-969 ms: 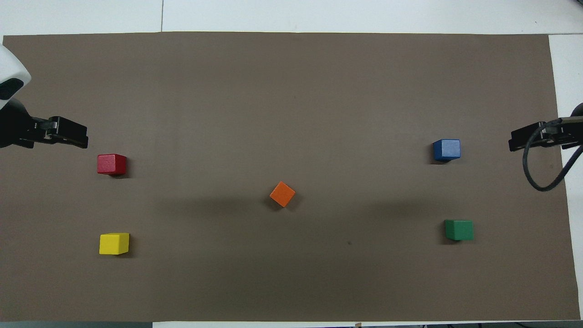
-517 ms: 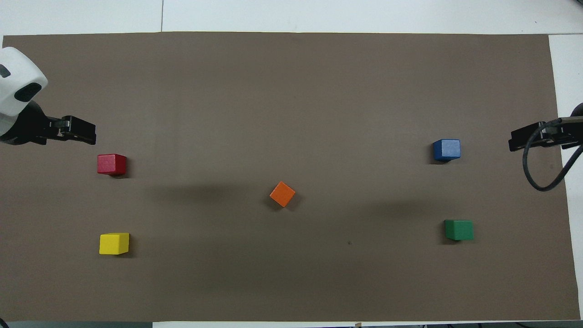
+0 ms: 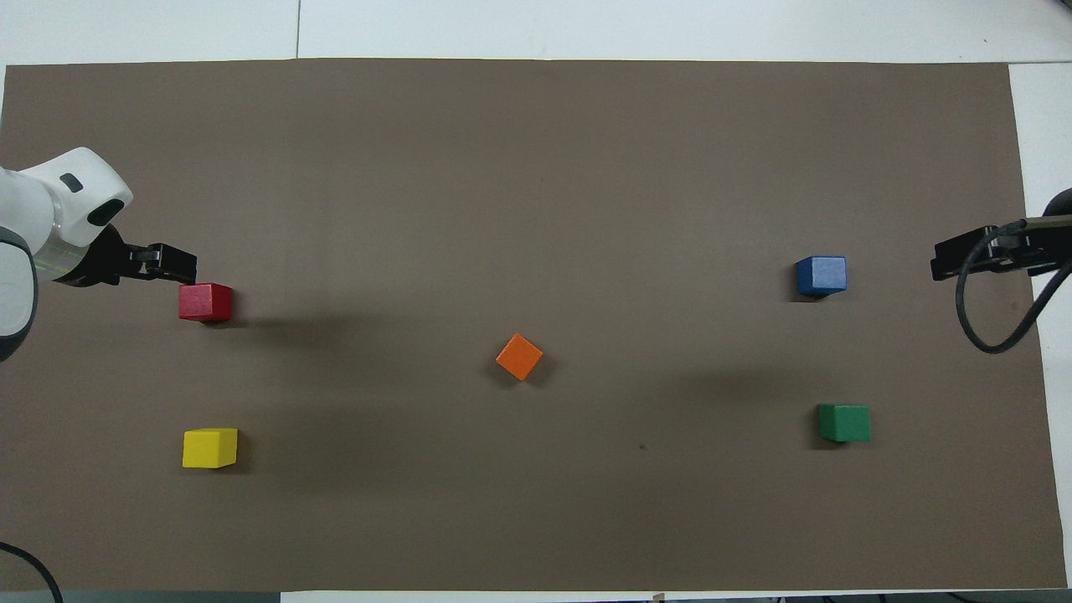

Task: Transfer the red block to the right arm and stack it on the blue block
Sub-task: 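Grasp the red block with the left gripper while the right gripper nears the blue block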

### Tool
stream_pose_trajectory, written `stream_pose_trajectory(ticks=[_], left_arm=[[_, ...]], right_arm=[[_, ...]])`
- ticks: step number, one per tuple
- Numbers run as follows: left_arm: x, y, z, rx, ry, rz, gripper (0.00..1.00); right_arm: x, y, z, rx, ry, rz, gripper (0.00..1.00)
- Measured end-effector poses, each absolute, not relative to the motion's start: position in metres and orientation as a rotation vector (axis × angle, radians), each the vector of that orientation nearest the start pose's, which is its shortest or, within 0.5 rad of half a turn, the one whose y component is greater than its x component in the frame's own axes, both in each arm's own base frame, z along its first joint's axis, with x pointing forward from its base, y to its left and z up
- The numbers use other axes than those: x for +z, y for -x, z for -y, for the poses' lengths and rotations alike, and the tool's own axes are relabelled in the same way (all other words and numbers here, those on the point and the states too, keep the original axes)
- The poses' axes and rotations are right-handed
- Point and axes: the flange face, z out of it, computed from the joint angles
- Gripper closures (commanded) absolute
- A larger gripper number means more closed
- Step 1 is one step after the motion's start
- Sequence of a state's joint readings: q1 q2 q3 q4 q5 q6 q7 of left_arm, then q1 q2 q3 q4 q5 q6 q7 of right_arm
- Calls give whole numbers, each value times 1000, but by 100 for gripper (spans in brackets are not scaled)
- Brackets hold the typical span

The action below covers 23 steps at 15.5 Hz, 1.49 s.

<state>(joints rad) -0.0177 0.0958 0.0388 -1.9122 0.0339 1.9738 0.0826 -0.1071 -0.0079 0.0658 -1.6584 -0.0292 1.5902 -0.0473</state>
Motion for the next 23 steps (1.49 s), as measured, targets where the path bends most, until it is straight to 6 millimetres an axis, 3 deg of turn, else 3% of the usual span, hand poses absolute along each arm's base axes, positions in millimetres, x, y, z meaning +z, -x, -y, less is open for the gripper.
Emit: stream_pose_trajectory(ticks=[7, 10, 15, 19, 23], left_arm=[[385, -579, -25, 2, 3106, -71, 0], [369, -574, -27, 0, 3106, -62, 0], [345, -575, -27, 12, 3124, -36, 0], [321, -573, -27, 45, 3124, -33, 0], [315, -573, -30, 53, 3124, -22, 0]], right_arm=[[587, -551, 24, 90, 3148, 11, 0], [574, -558, 17, 79, 3078, 2, 0], [540, -566, 3, 132, 2780, 38, 0], [525, -558, 25, 131, 2455, 7, 0], [532, -552, 36, 104, 2180, 1, 0]])
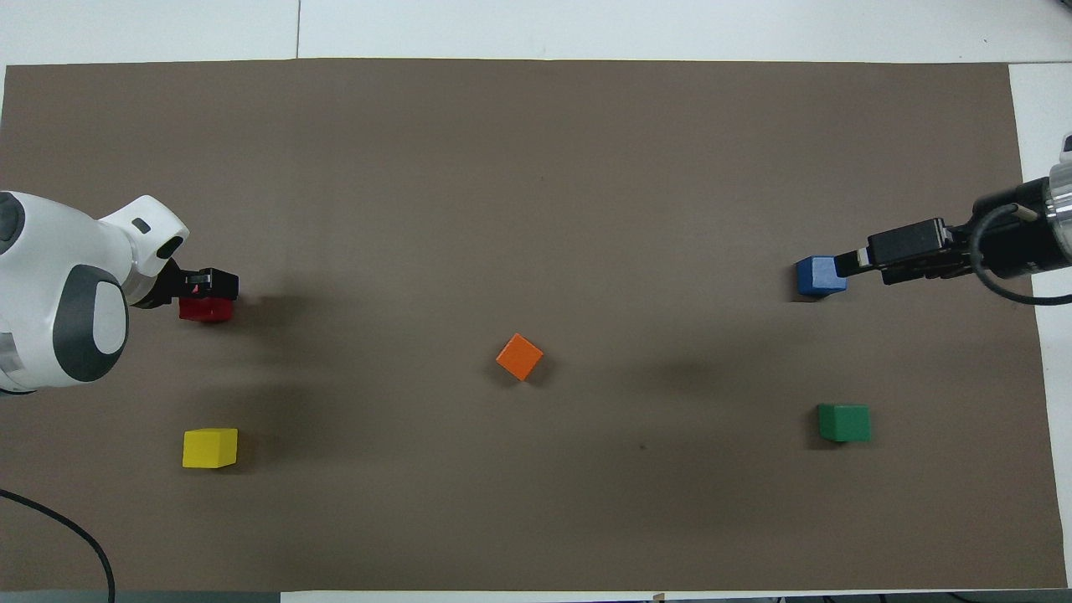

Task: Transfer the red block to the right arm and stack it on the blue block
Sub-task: 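Grasp the red block with the left gripper while the right gripper nears the blue block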

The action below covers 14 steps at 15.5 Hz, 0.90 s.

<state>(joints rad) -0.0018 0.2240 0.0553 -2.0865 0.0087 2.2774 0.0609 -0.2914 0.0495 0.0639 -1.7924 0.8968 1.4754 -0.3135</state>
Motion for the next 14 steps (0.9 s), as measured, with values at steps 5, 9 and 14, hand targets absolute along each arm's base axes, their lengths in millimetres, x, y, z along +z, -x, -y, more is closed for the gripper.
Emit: stream_pose_trajectory(ticks=[5, 9, 14], left_arm=[[311, -570, -33, 69, 3125, -15, 4], [308, -568, -34, 80, 3125, -12, 80], [310, -569, -31, 94, 3189, 137, 100]], right_arm=[[492, -544, 30, 58, 1830, -26, 0], [450, -544, 23, 87, 1572, 6, 0], [389, -558, 14, 75, 1299, 9, 0]])
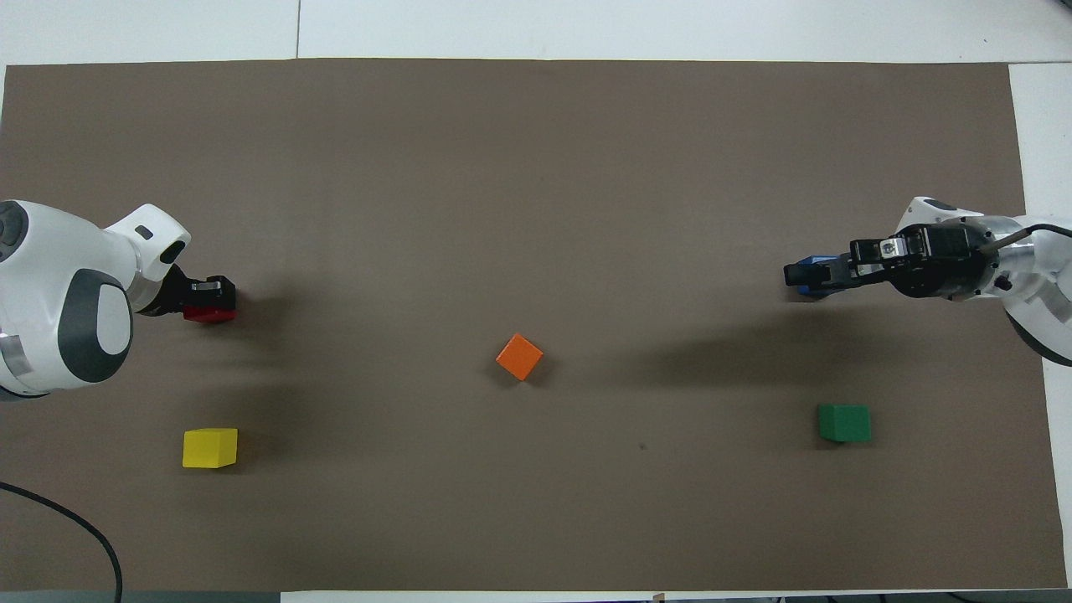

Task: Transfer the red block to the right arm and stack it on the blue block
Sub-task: 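Grasp the red block with the left gripper while the right gripper nears the blue block, then carry the red block to the center toward the right gripper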

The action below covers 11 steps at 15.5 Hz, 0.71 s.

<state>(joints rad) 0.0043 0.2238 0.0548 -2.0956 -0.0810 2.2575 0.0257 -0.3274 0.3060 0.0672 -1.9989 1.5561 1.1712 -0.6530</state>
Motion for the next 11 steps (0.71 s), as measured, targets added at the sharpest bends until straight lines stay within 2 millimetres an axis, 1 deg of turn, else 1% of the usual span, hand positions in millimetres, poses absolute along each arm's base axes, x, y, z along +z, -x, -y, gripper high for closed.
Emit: stream_pose_trajectory(ticks=[2, 5, 7, 9, 11], left_arm=[[325, -575, -28, 132, 3229, 268, 100], [366, -588, -17, 193, 3217, 478, 100], [392, -590, -12, 262, 3201, 604, 100], [415, -589, -9, 340, 3204, 709, 100], [435, -587, -2, 425, 3185, 886, 100]], right_arm=[[373, -563, -2, 74, 1235, 13, 0], [359, -567, -29, 78, 1167, 22, 0], [358, -568, -44, 89, 1151, 32, 0], [361, -569, -57, 92, 1131, 39, 0], [363, -569, -75, 96, 1097, 42, 0]])
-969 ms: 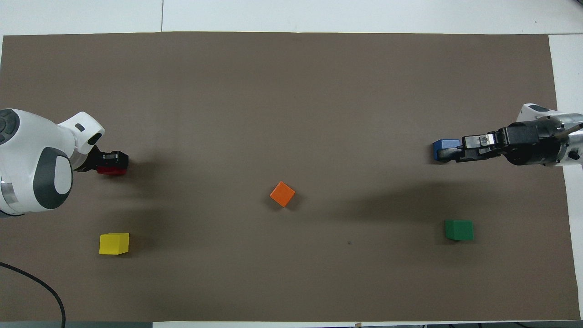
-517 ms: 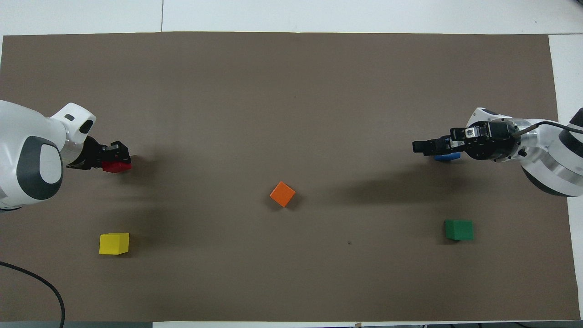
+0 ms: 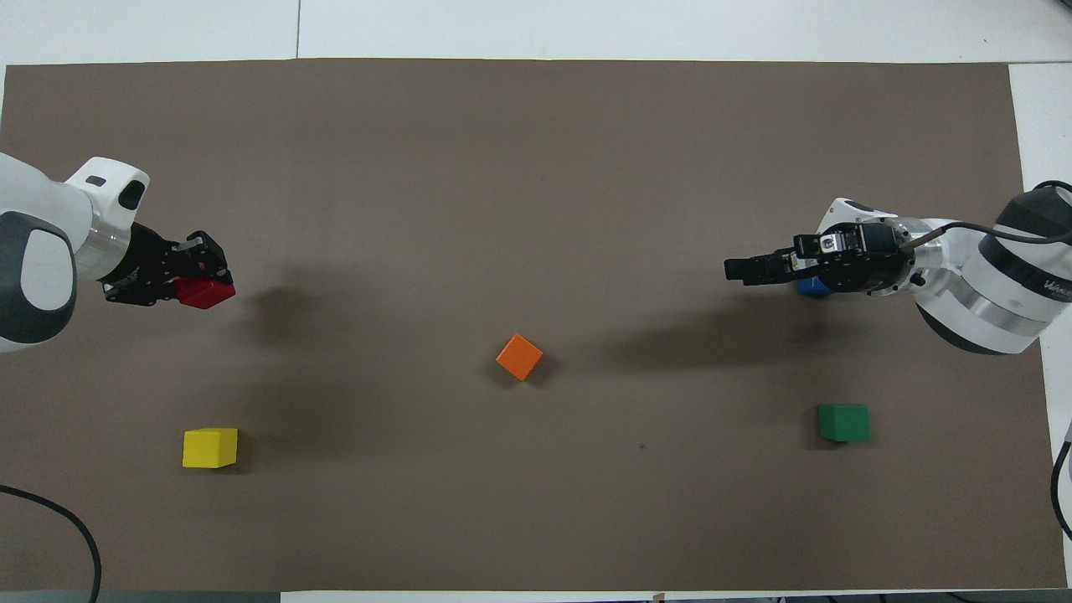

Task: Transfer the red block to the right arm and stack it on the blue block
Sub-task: 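Carry the red block to the center toward the right gripper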

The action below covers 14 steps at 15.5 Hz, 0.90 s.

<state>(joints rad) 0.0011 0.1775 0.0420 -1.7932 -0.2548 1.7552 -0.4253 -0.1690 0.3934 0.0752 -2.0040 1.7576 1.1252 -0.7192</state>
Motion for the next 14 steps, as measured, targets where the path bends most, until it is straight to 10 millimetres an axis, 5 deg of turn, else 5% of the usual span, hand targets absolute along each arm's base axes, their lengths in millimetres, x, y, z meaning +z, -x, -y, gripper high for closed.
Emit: stream_pose_trajectory(ticks=[6, 14], left_arm=[[507, -576, 45, 660, 3035, 1645, 100], [577, -544, 179, 1031, 2476, 2370, 100]], right_arm=[[355, -557, -135, 98, 1013, 41, 0], [346, -542, -212, 112, 999, 15, 0]])
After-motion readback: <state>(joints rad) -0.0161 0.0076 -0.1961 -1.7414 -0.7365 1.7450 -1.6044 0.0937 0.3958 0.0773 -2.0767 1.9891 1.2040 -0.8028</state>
